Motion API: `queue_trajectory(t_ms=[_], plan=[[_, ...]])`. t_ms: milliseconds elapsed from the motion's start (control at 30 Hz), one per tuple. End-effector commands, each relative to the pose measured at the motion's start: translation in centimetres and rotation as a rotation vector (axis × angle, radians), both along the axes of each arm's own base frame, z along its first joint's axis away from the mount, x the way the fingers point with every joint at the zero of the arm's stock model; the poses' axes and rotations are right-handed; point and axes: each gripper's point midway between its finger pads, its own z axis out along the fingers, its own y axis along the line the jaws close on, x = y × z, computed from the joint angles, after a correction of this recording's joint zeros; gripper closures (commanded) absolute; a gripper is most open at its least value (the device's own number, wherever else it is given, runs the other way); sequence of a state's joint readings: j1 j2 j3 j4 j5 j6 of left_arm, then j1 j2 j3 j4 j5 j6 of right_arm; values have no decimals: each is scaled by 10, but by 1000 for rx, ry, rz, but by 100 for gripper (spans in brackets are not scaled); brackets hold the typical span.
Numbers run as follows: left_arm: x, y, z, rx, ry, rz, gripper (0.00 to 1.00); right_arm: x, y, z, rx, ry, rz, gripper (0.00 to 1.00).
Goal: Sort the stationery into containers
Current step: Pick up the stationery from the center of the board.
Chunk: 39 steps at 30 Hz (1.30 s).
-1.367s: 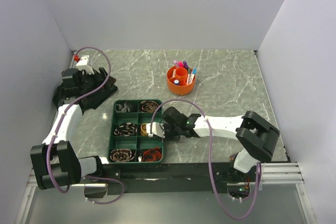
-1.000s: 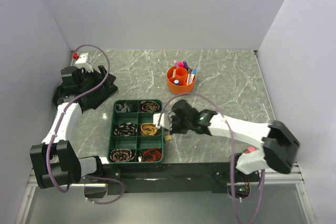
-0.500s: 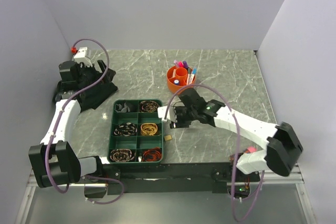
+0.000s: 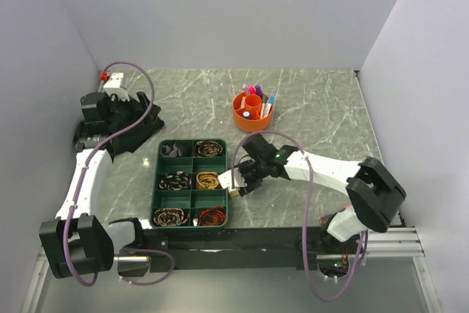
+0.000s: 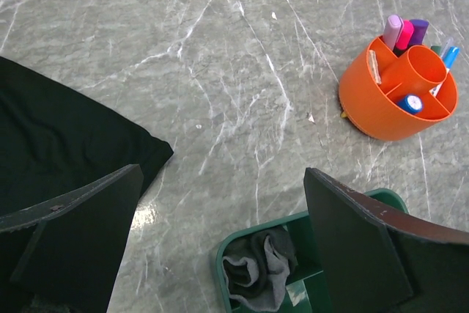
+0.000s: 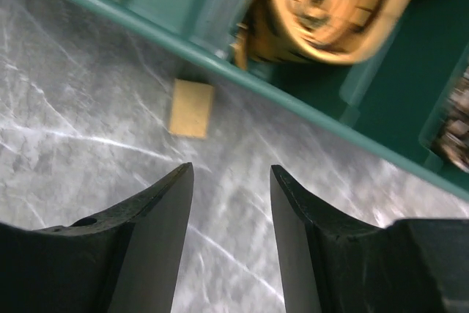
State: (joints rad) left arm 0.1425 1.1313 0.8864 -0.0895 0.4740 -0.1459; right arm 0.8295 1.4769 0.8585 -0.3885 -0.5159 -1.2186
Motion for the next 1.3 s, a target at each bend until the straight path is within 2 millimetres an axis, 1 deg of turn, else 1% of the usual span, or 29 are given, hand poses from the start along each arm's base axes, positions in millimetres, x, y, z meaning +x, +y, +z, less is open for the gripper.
queue_trajectory(t_ms=[0, 67, 133, 233, 367, 433, 533, 567, 633, 667, 733, 767, 800, 833, 867, 900, 933, 1000, 1033, 1067, 1100, 1167, 1200, 1233, 1267], plan=[[-7, 1, 8, 26, -31, -4, 1, -9, 20, -10, -28, -17, 79, 46], [-10, -1, 12, 31, -39, -10, 1, -13, 21, -17, -54, 11, 67, 46], [-12, 0, 16, 39, -47, -7, 1, -16, 26, -18, -61, 35, 44, 46], [-14, 1, 16, 48, -48, -4, 1, -16, 29, -22, -74, 61, 11, 46], [-15, 1, 15, 42, -47, -3, 1, -17, 28, -33, -105, 75, -21, 47], [-15, 0, 15, 37, -47, -2, 1, -16, 25, -37, -129, 75, -45, 50], [-14, -1, 18, 32, -52, -3, 1, -17, 20, -46, -162, 76, -62, 58], [-14, 0, 18, 32, -51, 0, 1, -19, 19, -47, -165, 78, -61, 66], [-13, 0, 21, 33, -57, -1, 1, -20, 15, -45, -170, 76, -61, 75], [-13, 0, 21, 34, -54, -2, 1, -20, 15, -39, -164, 68, -63, 81], [-12, 1, 25, 40, -63, 0, 1, -16, 6, -30, -178, 59, -100, 82], [-12, 0, 27, 38, -67, -2, 1, -10, 3, -13, -152, 28, -118, 83], [-11, 1, 28, 38, -71, 0, 1, -3, -9, -4, -160, 31, -150, 83], [-10, 0, 31, 33, -81, -5, 1, 2, -15, 7, -151, 10, -155, 83], [-9, -1, 33, 24, -87, -5, 0, 8, -20, 26, -120, -28, -167, 83], [-7, -1, 35, 18, -90, -3, 1, 13, -28, 39, -118, -50, -169, 84], [-4, -2, 41, 14, -108, -7, 1, 22, -37, 50, -106, -65, -196, 84], [1, -3, 46, -4, -117, -10, 1, 34, -42, 81, -50, -126, -209, 84], [5, -3, 51, -9, -125, -12, 1, 44, -46, 95, -18, -150, -246, 84], [8, -4, 54, -24, -125, -13, 1, 50, -45, 103, 8, -163, -266, 84], [10, -5, 55, -34, -124, -15, 1, 63, -37, 122, 67, -187, -305, 84], [17, -6, 57, -57, -111, -18, 1, 85, -31, 131, 115, -190, -389, 84], [18, -7, 58, -63, -107, -21, 1, 105, -22, 152, 179, -211, -463, 84], [22, -7, 60, -65, -107, -23, 0, 119, -16, 143, 162, -195, -500, 84], [24, -6, 60, -65, -101, -23, 1, 130, -11, 147, 171, -195, -536, 84]])
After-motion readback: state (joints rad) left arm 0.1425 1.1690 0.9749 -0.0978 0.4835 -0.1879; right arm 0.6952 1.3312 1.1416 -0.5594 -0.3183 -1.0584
